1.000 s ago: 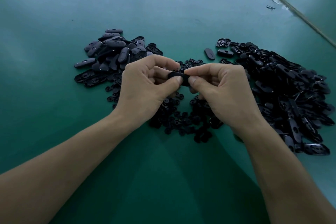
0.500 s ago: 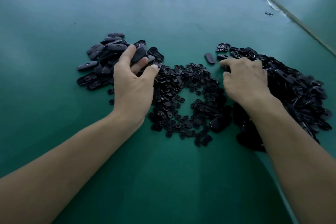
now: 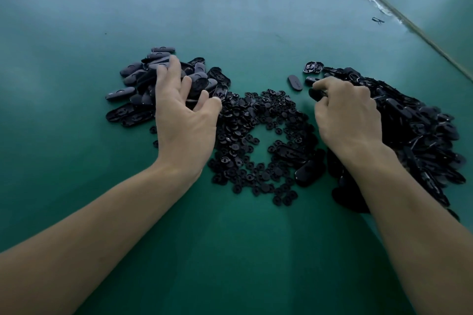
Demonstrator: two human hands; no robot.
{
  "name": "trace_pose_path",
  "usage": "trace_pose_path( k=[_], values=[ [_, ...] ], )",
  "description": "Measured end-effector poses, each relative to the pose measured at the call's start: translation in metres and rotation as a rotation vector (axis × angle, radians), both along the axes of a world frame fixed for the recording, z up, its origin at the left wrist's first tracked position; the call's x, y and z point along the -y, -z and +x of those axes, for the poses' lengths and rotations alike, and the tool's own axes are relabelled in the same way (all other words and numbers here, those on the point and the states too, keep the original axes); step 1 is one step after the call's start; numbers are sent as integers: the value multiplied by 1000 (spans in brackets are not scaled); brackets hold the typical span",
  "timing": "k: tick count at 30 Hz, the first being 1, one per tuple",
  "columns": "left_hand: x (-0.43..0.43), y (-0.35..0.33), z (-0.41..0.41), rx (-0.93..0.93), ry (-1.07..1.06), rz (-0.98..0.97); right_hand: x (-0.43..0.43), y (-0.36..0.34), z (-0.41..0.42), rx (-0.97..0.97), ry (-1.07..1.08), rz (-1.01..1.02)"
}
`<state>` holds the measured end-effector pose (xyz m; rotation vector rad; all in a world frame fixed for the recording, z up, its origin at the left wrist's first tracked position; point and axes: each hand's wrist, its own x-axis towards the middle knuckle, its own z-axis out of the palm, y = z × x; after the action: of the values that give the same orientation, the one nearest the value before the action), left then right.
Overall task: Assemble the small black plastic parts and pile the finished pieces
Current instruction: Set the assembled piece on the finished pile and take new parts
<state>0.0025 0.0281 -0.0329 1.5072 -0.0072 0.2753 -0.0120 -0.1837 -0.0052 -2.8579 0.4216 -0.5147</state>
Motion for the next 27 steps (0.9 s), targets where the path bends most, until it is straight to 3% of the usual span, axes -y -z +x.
trace_pose_path(
  k=[9,16,22,24,27],
  values=[
    [2,1,-3,177,63,108,5,-6,-3,-58,-98,259],
    [3,0,-10,213,281,71,11,-9,-6,-107,-77,245],
    [3,0,-11,163,352,15,-2,-16,-12,166,-105,191],
    [3,-2,-12,133,364,-32,-7,-20,-15,244,-181,380],
    [4,-4,-13,100,376,-53,-22,-24,-22,170,-414,847]
  ],
)
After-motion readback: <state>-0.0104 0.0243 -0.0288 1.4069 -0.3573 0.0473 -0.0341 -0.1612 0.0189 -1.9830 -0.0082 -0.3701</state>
